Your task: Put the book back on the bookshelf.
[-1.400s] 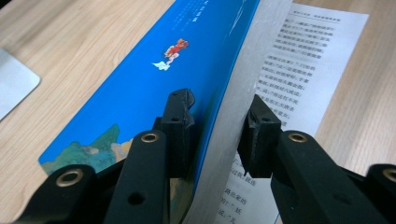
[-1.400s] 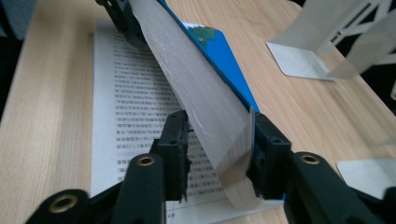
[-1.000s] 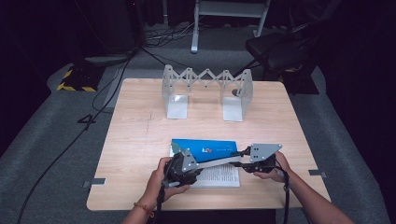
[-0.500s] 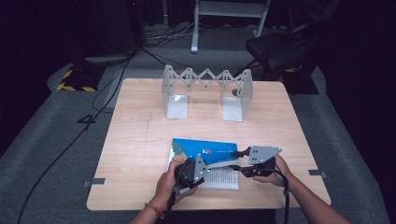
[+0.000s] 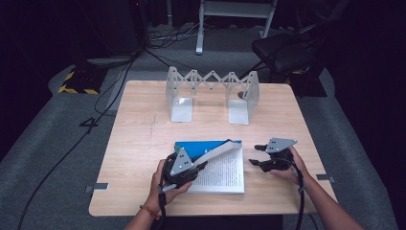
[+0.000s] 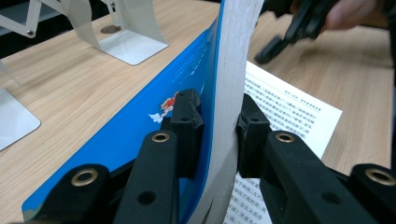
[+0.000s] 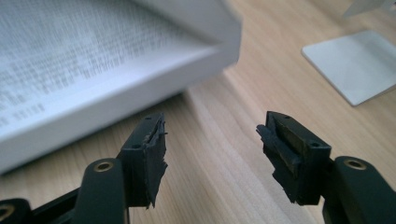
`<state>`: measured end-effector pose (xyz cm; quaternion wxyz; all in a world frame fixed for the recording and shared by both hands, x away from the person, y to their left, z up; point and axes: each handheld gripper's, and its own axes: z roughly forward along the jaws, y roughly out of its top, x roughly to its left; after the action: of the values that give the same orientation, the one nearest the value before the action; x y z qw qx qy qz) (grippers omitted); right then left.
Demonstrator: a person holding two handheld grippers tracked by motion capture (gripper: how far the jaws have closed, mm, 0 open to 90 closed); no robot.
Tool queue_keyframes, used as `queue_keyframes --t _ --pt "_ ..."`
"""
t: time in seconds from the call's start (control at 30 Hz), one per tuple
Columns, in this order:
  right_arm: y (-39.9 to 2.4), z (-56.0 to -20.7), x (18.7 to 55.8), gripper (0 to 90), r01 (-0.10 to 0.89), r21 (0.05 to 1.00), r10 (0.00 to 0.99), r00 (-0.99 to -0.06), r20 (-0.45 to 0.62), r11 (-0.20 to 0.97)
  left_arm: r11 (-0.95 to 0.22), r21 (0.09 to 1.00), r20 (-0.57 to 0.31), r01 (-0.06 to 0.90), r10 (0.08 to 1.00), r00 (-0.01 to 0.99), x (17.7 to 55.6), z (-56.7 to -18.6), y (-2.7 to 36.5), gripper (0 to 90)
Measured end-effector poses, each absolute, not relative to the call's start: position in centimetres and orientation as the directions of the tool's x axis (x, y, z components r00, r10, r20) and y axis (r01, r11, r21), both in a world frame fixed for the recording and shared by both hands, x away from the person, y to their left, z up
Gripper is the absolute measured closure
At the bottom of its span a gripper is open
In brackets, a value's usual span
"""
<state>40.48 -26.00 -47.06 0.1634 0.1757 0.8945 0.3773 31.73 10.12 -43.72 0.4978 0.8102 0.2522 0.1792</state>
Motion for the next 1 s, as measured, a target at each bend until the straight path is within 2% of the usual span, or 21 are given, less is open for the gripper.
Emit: queue_keyframes --t 0.23,0.33,0.43,0.47,0.67,0.87,1.0 --pt "-24.0 -49.2 40.9 39.1 0.163 0.717 0.368 -0.919 -0.139 0.678 -0.326 0.916 0.001 0.233 0.584 0.812 31.9 -43.6 11.4 74.0" --pt "-23.5 -49.0 40.4 41.3 0.132 0.782 0.319 -0.944 -0.089 0.609 -0.326 0.916 -0.005 0.233 0.571 0.821 32.0 -43.5 11.6 73.7" --pt "-23.5 -48.6 40.1 43.7 0.119 0.810 0.314 -0.946 -0.083 0.574 -0.332 0.914 -0.007 0.234 0.563 0.826 31.9 -43.4 11.5 73.7" --pt "-23.8 -47.8 39.8 48.6 0.131 0.843 0.318 -0.947 -0.049 0.522 -0.327 0.916 -0.014 0.233 0.555 0.831 31.8 -43.3 11.5 73.6" --pt "-23.8 -45.2 39.1 49.8 0.110 0.892 0.350 -0.935 -0.057 0.439 -0.285 0.931 -0.035 0.230 0.555 0.831 31.3 -42.5 12.1 73.3" --pt "-22.0 -42.4 39.0 49.9 0.073 0.916 0.362 -0.929 -0.083 0.395 -0.218 0.947 -0.064 0.235 0.590 0.805 30.9 -41.6 13.7 72.9" --pt "-20.7 -40.7 38.9 50.0 0.034 0.910 0.352 -0.928 -0.125 0.414 -0.206 0.952 -0.064 0.227 0.591 0.804 30.7 -41.4 14.6 72.9"
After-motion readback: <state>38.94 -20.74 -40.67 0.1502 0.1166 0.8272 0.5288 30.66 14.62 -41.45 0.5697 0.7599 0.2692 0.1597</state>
